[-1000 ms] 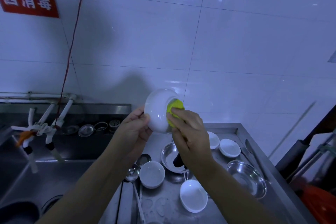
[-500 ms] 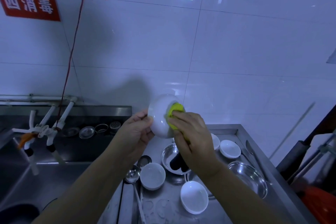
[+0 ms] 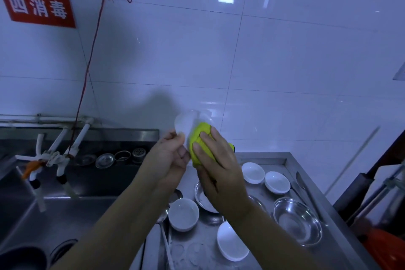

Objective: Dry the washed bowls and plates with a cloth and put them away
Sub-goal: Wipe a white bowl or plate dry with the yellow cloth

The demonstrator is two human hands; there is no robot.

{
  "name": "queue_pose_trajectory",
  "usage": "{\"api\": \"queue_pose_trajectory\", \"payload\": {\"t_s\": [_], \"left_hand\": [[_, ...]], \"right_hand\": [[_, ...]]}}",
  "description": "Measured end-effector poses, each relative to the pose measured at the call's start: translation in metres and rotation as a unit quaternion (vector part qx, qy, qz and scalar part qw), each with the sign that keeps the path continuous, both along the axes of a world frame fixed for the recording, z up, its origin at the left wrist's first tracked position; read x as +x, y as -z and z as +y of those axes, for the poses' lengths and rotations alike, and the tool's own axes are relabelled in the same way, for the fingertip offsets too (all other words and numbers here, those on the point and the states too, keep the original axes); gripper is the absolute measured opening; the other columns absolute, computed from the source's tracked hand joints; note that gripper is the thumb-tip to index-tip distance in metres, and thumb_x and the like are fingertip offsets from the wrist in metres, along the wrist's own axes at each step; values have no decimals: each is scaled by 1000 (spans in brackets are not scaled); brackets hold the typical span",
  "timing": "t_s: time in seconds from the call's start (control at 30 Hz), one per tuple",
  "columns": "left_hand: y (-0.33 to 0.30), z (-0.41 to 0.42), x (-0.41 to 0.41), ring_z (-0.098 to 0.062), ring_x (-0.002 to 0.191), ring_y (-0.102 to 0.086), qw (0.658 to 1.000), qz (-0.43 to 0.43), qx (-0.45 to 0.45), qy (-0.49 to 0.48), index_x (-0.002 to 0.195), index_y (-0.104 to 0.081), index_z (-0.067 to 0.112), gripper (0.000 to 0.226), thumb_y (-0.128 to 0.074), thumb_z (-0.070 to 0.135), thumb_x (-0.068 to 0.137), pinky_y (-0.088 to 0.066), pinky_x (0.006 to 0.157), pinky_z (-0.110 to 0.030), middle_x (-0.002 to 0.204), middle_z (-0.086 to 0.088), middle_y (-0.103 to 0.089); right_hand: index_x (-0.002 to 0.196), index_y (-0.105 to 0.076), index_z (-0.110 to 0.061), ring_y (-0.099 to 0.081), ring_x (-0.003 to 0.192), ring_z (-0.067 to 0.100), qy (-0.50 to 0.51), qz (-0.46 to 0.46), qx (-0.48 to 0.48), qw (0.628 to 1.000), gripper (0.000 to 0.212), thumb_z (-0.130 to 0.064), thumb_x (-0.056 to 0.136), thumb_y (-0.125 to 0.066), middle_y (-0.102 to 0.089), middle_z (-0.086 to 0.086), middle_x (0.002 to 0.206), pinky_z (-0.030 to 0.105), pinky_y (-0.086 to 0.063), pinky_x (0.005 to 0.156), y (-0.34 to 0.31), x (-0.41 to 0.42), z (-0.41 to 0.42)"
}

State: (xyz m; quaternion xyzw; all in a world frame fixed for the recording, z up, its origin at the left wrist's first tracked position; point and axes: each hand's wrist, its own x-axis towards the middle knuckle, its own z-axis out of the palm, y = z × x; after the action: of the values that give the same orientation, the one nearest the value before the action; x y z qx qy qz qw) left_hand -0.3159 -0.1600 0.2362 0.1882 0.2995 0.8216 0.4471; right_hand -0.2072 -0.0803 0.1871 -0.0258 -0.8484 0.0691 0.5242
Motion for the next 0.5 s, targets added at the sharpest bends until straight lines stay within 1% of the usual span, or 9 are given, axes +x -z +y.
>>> {"api": "queue_pose_trajectory", "payload": {"t_s": [0.07,0.13,0.17,0.23,0.3,0.33,0.4,0.43,0.5], "left_hand": [[-3,0,-3,-16,78,-72,998,-62,6,-1,95,-60,5,20,-41,3,95,-58,75,-32,86,-12,-74],[-3,0,-2,-17,81,-72,994,-106,0,0,99,-59,5,19,-41,3,95,-54,88,-36,90,-13,-74],[-3,0,0,-17,81,-71,992,-125,-4,-2,99,-59,4,18,-41,3,95,-52,91,-37,89,-13,-74],[-1,2,6,-16,79,-71,990,-139,-8,-6,99,-58,4,19,-40,2,96,-51,85,-37,86,-12,-74],[2,4,13,-13,74,-71,992,-130,-6,-7,97,-58,4,21,-38,2,97,-56,78,-34,83,-10,-74],[4,5,17,-11,71,-71,992,-124,-8,-5,95,-58,5,21,-37,2,97,-58,76,-31,80,-8,-73],[7,7,21,-6,61,-66,993,-112,-24,4,91,-58,8,21,-38,4,97,-56,65,-19,70,-2,-70],[7,7,22,-5,59,-65,994,-106,-32,10,90,-58,9,20,-39,5,97,-54,62,-16,67,-1,-69],[8,6,23,-6,61,-66,993,-115,-35,18,93,-59,7,21,-38,6,96,-54,61,-17,69,-2,-70]], "right_hand": [[126,-55,-6,-34,138,31,4,21,11,1000,34,-5,92,-55,-47,9,138,38,-29,112,10,3,5],[128,-51,-8,-34,138,31,13,38,-12,999,33,-8,95,-49,-46,9,138,40,-30,113,12,5,10],[130,-50,-8,-34,139,29,22,49,-37,998,35,-10,95,-47,-46,10,138,40,-30,113,10,4,12],[130,-53,-9,-35,138,25,40,81,-106,990,38,-11,93,-44,-49,11,137,39,-31,113,1,1,11],[124,-59,-4,-40,135,26,43,90,-122,988,36,-12,92,-44,-54,13,133,41,-35,111,-7,-4,8],[120,-62,-1,-42,134,27,44,78,-98,991,35,-12,91,-45,-56,12,131,41,-35,110,-10,-7,6],[115,-66,-2,-44,132,29,41,42,-29,998,32,-11,91,-47,-59,11,128,41,-36,109,-12,-9,5],[114,-68,-2,-45,131,29,36,29,-4,999,32,-11,91,-48,-60,11,128,43,-37,107,-11,-9,5],[114,-68,-3,-44,131,30,28,22,19,999,32,-11,91,-48,-60,12,128,48,-38,105,-6,-4,9]]}}
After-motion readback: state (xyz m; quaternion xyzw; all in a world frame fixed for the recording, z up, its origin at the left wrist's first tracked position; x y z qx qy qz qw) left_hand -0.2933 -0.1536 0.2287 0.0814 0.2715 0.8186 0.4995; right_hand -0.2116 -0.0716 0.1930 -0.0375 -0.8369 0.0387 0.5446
